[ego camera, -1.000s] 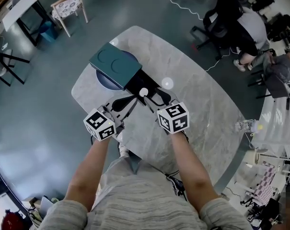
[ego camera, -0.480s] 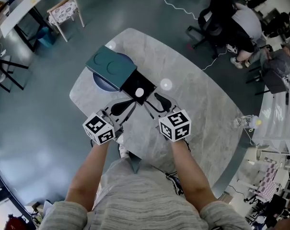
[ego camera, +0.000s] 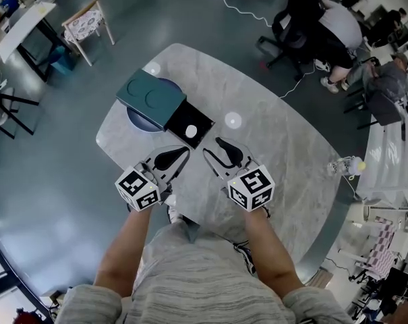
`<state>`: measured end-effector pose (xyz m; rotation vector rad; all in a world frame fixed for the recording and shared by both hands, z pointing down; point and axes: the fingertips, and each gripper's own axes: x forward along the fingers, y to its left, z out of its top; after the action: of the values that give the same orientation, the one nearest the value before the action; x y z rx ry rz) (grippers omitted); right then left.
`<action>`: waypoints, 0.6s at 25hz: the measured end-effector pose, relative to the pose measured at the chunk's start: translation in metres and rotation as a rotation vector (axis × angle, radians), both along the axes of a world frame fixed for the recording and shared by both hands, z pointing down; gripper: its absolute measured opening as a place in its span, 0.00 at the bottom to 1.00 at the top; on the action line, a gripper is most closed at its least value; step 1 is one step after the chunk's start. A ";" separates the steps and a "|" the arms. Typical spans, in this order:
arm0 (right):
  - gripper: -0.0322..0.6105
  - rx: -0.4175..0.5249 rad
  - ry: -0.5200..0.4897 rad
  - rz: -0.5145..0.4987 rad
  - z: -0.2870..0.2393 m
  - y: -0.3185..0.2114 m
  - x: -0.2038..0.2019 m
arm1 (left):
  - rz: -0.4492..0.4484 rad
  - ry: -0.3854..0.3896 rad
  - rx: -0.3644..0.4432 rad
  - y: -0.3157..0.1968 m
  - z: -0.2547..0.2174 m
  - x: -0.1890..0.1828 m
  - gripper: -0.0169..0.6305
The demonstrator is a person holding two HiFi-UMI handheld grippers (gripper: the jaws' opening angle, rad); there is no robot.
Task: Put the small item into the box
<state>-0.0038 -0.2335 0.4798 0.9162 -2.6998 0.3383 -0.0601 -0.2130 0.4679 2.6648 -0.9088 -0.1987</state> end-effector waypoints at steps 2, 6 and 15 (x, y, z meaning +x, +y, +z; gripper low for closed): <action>0.35 0.019 -0.014 -0.011 -0.005 0.006 0.002 | 0.002 -0.001 0.002 0.003 -0.001 0.000 0.06; 0.30 0.064 -0.044 -0.030 -0.015 0.017 0.006 | 0.018 -0.027 0.031 0.010 -0.008 0.006 0.06; 0.16 0.086 -0.056 -0.056 -0.019 0.040 0.015 | 0.058 -0.022 0.028 0.021 -0.013 0.018 0.06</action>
<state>0.0110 -0.1935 0.4609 0.8641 -2.8049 0.2409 -0.0418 -0.1921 0.4548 2.7202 -0.8401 -0.1695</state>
